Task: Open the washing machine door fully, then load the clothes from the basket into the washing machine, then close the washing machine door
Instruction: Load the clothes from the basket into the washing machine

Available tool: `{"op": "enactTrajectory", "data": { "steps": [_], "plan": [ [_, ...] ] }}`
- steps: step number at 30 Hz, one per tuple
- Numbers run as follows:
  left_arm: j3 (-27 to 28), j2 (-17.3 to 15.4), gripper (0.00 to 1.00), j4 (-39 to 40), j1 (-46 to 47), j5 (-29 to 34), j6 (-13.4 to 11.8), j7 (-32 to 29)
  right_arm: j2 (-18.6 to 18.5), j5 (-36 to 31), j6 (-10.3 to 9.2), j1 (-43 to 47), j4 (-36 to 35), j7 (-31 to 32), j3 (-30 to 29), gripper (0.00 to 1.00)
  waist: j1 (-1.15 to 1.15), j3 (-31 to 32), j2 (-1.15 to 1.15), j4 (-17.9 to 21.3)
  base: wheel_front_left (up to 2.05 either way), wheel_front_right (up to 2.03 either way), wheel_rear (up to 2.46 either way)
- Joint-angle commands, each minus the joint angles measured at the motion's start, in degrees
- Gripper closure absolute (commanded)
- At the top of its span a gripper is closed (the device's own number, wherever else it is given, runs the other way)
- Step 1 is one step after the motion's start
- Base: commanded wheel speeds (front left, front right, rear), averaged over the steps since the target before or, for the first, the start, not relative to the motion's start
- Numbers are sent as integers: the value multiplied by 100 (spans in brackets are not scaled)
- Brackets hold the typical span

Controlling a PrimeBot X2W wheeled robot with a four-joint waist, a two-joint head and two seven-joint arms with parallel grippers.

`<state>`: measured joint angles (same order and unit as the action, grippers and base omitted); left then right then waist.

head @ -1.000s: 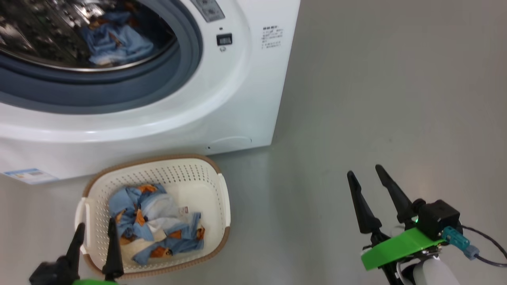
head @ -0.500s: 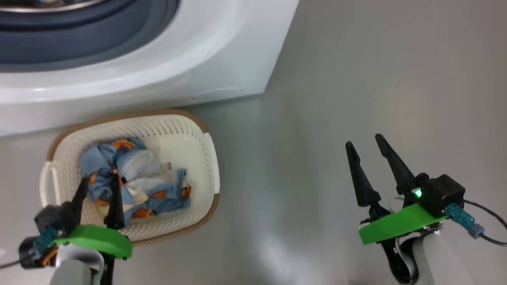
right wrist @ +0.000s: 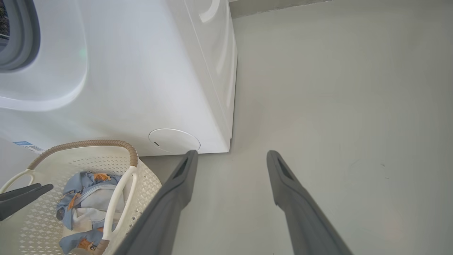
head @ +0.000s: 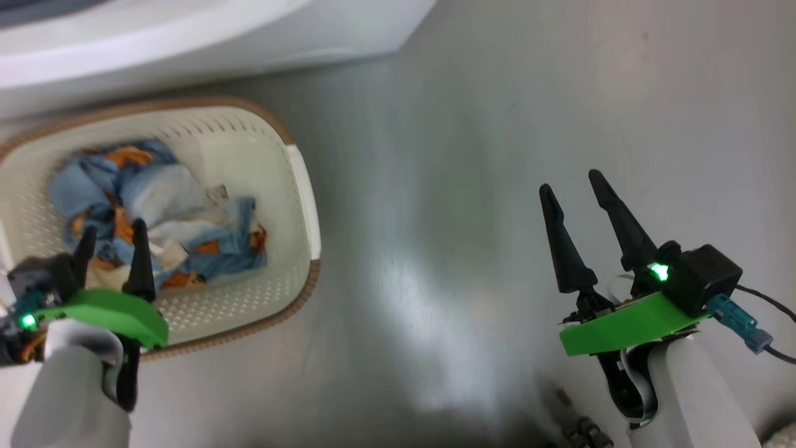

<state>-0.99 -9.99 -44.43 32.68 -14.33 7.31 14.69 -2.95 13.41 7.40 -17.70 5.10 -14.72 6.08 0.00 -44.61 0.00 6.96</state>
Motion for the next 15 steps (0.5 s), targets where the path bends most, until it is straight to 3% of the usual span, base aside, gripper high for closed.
{"op": "enactTrajectory", "data": {
  "steps": [1, 15],
  "plan": [
    [82, -284, 0, -134, 108, -98, 17, 30, 7, 76, 9, 64, -159, -28, 145, 0, 0, -569, 0, 165, 0, 0, 0],
    [-236, -965, 0, -1668, 1441, -339, 17, -120, 7, 330, 9, -26, -333, -28, 288, 0, 0, -1290, 0, 528, 0, 0, 0]
  ]
}}
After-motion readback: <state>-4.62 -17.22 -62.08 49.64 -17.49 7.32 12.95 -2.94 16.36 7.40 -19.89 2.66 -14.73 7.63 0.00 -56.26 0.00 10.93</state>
